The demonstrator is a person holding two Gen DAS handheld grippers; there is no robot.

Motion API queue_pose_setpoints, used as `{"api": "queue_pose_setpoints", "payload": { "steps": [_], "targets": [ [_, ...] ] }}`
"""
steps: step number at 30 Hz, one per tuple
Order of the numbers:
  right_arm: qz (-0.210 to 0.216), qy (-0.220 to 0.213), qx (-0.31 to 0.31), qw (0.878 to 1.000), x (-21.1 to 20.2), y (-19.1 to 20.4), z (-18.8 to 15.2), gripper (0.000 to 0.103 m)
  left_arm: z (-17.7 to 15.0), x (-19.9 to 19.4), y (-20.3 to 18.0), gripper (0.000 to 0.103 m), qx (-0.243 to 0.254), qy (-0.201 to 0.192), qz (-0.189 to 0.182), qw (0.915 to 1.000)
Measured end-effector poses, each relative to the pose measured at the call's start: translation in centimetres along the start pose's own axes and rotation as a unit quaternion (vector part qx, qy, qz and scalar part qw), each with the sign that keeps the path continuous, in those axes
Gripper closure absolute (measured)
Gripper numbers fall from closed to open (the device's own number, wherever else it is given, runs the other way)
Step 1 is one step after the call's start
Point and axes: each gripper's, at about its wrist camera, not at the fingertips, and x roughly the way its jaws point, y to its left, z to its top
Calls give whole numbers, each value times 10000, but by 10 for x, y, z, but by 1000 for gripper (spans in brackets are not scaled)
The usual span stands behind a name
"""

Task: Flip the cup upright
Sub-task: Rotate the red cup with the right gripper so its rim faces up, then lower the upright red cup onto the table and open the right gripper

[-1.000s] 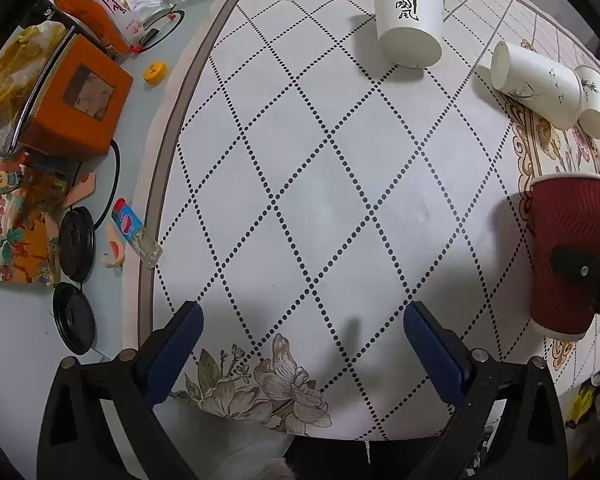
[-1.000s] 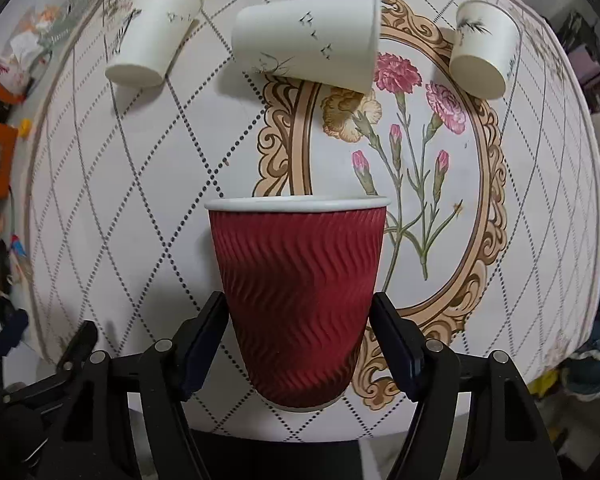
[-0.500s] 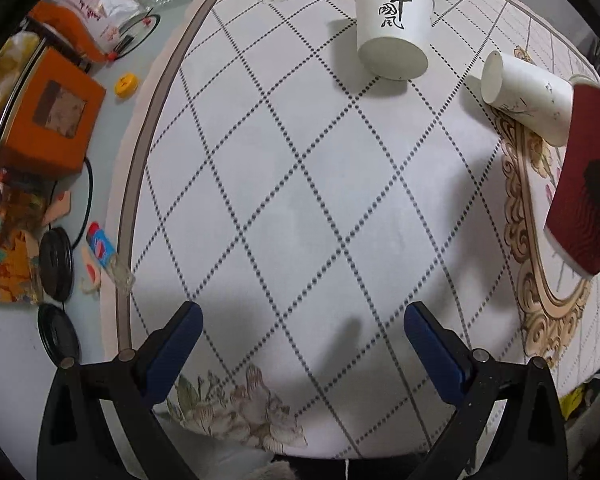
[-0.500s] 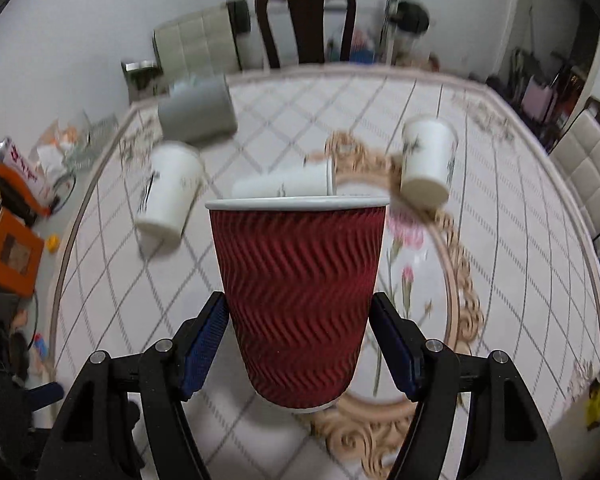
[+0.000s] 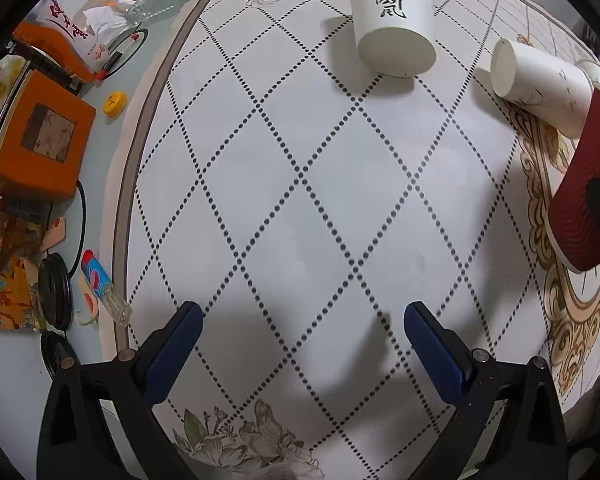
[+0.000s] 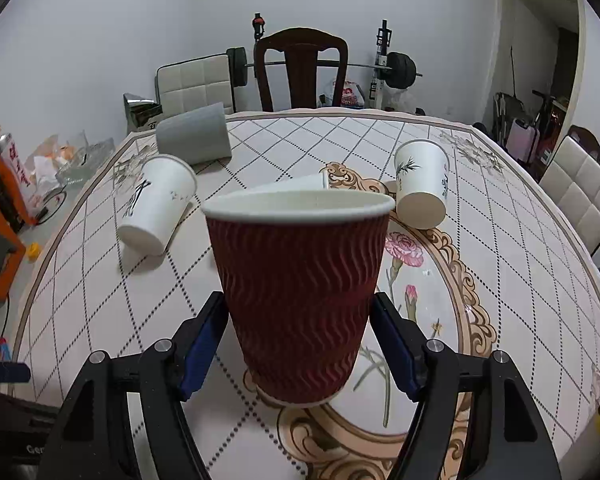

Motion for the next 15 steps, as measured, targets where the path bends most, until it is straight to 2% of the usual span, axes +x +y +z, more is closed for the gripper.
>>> {"api": "queue_pose_setpoints", "payload": {
  "steps": [5, 9, 15],
  "targets": [
    [48, 278, 34, 9996, -7, -2, -9, 27, -22, -12, 0, 0, 25, -73, -10, 10000],
    [21, 381, -101, 9992, -20, -4, -14, 11, -36, -31, -3, 0, 3, -257, 44, 9997],
    [-106, 458, -149, 9988, -64, -17, -21, 5, -63, -75, -8, 0, -57, -602, 112, 9981]
  ]
}}
